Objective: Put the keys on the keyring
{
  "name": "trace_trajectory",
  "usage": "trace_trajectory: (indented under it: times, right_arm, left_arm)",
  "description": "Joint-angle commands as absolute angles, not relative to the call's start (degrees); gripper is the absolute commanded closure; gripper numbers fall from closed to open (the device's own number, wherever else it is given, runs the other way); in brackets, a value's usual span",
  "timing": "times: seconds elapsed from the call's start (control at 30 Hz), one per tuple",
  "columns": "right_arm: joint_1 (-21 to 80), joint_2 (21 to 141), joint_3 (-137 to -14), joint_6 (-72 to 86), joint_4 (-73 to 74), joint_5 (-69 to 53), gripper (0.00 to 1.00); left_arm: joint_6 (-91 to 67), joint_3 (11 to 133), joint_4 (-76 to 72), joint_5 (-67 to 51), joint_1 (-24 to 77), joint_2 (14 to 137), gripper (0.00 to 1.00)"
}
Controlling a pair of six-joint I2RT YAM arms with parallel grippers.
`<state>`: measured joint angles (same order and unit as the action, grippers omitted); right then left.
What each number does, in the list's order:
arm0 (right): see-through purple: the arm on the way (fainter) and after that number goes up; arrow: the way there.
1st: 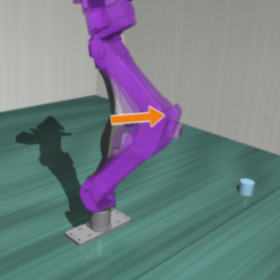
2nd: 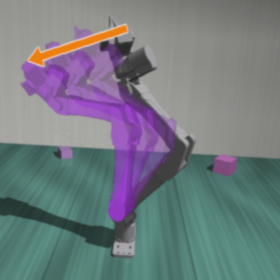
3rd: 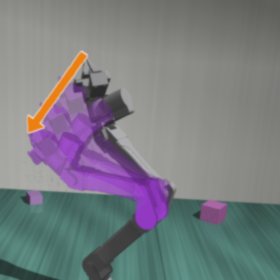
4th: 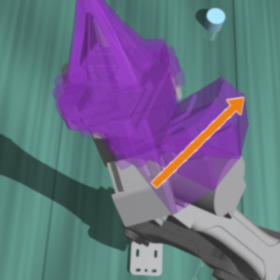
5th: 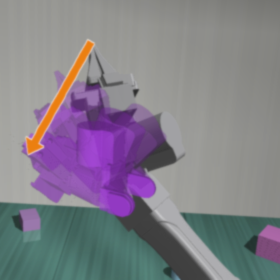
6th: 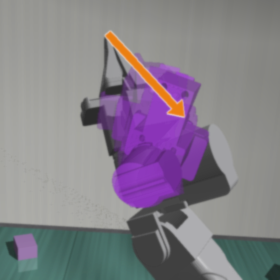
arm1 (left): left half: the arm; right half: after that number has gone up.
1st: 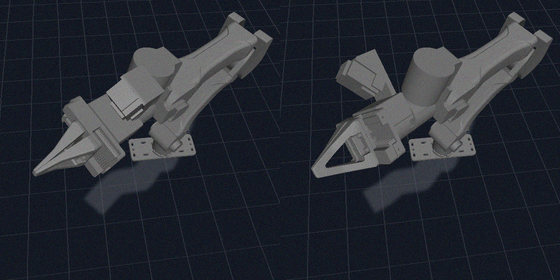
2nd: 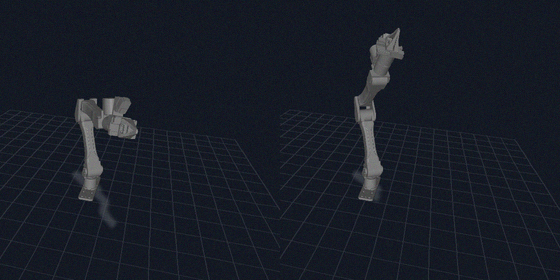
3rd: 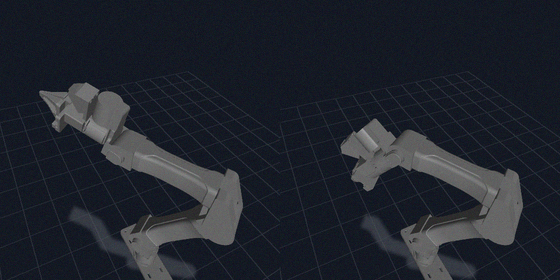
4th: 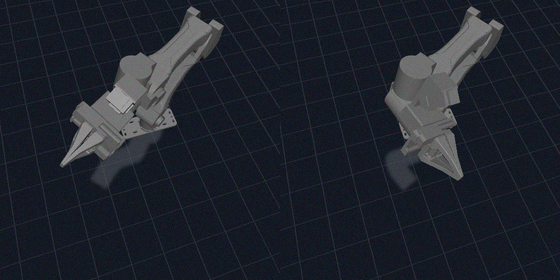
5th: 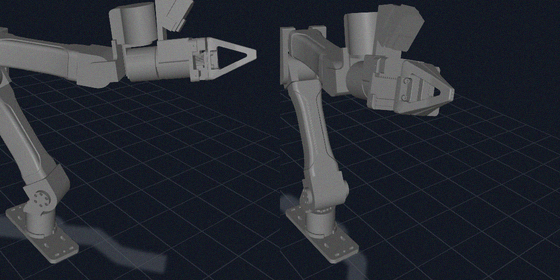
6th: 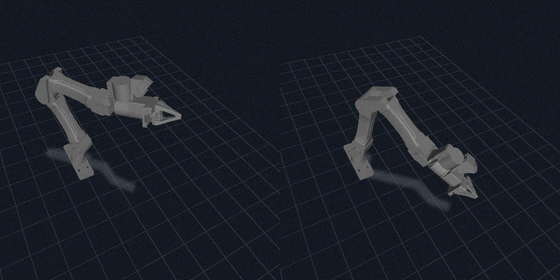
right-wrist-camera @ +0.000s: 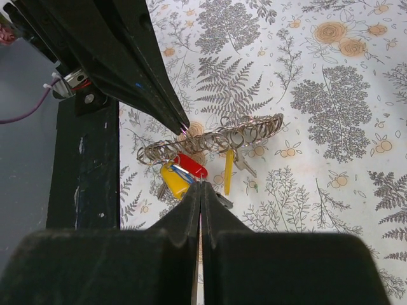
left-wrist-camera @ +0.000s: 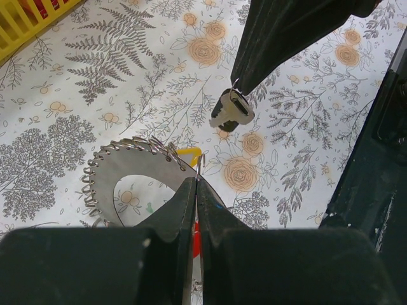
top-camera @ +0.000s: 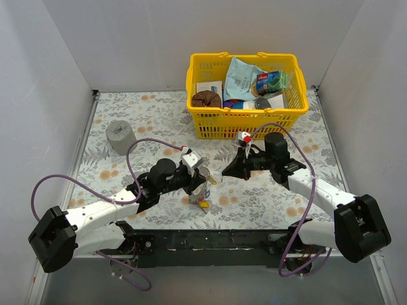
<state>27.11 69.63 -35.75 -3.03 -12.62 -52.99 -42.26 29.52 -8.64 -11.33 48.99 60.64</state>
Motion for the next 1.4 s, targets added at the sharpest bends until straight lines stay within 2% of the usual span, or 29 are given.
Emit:
trace_trajectory:
  times: [0.0, 0.33, 1.37]
  right_arm:
    - [27.16, 68.73, -36.74, -2.99, -13.80, -56.77, 0.99]
    - [28.04, 68.64, -37.53, -0.79, -15.12, -59.50, 0.99]
    - [34.72, 74.44, -42.45, -2.02, -13.71, -51.86, 0.99]
  left_arm:
    - [-41.57, 31.64, -10.46, -12.65, 49.31, 60.29, 1.00]
    - [-40.87, 33.48, -10.46, -14.94, 49.22, 62.49, 1.00]
    - [-41.40, 34.01, -10.20, -16.35, 49.39, 62.58, 1.00]
